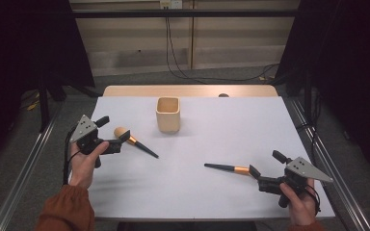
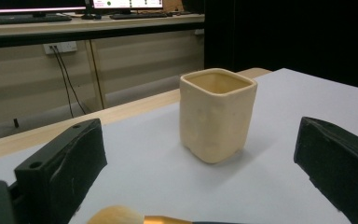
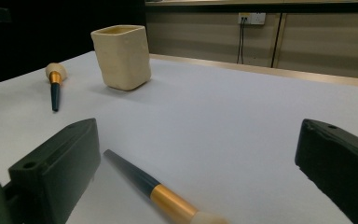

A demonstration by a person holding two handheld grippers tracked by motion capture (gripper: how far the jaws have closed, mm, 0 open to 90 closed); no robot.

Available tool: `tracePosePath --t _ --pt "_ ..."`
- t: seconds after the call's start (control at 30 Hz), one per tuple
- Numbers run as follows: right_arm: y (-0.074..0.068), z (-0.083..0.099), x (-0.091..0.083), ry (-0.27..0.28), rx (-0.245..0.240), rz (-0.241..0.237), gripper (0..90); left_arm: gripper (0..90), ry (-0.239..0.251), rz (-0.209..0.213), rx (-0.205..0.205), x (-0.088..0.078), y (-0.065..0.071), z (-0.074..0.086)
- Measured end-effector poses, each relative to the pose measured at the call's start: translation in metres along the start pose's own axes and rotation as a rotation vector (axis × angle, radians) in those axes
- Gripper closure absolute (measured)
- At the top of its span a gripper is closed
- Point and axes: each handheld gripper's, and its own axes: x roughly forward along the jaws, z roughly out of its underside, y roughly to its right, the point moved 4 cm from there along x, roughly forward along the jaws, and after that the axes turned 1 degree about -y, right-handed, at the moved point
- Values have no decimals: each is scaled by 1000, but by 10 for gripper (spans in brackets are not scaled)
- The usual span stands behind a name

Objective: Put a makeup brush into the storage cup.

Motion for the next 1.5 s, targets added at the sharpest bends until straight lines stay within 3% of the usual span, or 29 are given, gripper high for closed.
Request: tracePosePath --t 0.2,0.3,0.53,0.7,0.93,1.07,1.17,1.23,1.33,1.5 --pt "0 0 0 0 8 -1 0 19 -9 1 13 6 -4 -6" --pt "1 0 0 -2 3 0 0 19 -4 -12 1 10 -8 -6" --pt "1 1 1 -3 2 -3 0 19 -29 -15 36 23 -15 -10" --pt "1 1 1 -4 5 0 0 19 -35 -14 35 30 -22 -16" --pt "2 1 1 -6 3 -1 0 25 -52 -48 57 42 -31 -22" --pt "1 2 1 -9 -5 -4 0 23 -58 -33 58 49 -33 -23" --pt "2 2 2 -11 -2 -2 0 27 -88 -29 91 54 -34 -26" --pt "2 2 1 -12 -5 -2 0 28 -132 -23 111 56 -35 -28" --pt "2 2 1 -10 -5 -2 0 29 -164 -9 107 56 -36 -32" --pt "2 2 1 -12 -4 -3 0 30 -234 17 154 57 -34 -33"
